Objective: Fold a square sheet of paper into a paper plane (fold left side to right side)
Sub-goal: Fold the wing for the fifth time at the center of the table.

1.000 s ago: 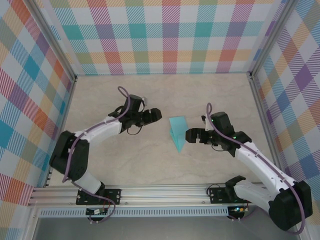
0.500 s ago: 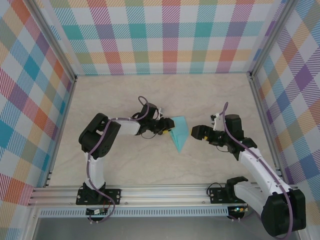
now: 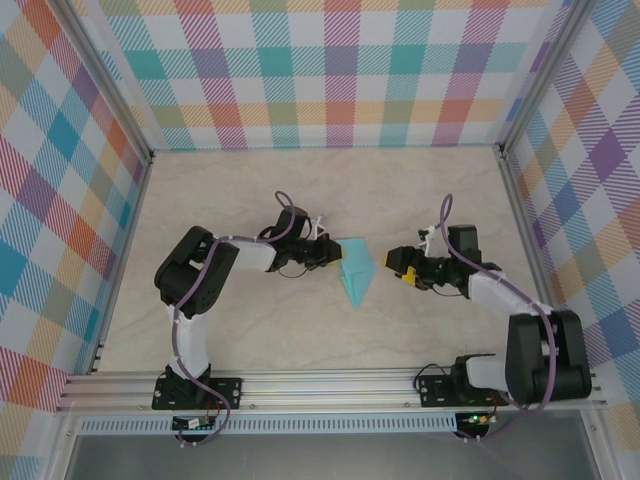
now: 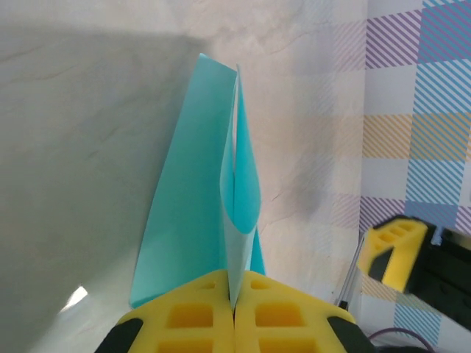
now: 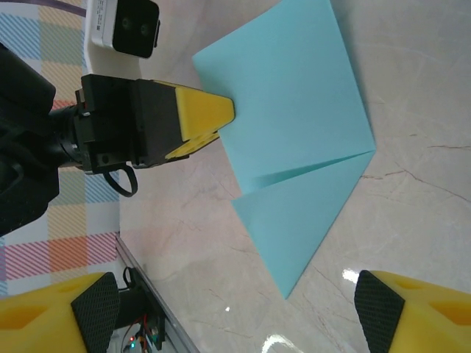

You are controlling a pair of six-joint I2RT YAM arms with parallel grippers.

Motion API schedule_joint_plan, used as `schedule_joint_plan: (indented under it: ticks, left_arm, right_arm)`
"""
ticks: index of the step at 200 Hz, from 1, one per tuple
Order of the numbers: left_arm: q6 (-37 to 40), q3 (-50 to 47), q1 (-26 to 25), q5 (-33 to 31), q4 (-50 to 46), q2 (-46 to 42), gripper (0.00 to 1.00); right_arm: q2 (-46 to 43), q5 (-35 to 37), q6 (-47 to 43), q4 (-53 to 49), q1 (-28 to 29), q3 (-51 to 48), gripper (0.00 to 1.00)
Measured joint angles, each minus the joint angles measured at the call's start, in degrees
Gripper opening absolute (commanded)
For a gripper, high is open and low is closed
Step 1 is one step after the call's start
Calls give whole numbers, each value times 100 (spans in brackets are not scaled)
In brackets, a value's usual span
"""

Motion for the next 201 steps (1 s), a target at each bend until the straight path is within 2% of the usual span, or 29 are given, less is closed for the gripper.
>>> schedule_joint_plan:
  ticks: [30,58,121,183,201]
  left_arm:
    - [164,-553,293,378,289,-208,2]
    - [273,-850,354,737,699,-374,1]
    - [634,-1032,356,1220,944,-861,0]
    - [721,-1034,356,1248,942,-885,0]
    - [721,-1034,356,1246,942,-881,0]
  right_arm:
    - [1019,-422,-219,234,50,496,80]
    - [1810,-599,-435,361,297,1056,78]
    - [2612,-525,-564,525,752,1615,77]
    - [2806,-525,-479,748,946,1668,56]
    - [2813,-505,-461,767,1025,1668,46]
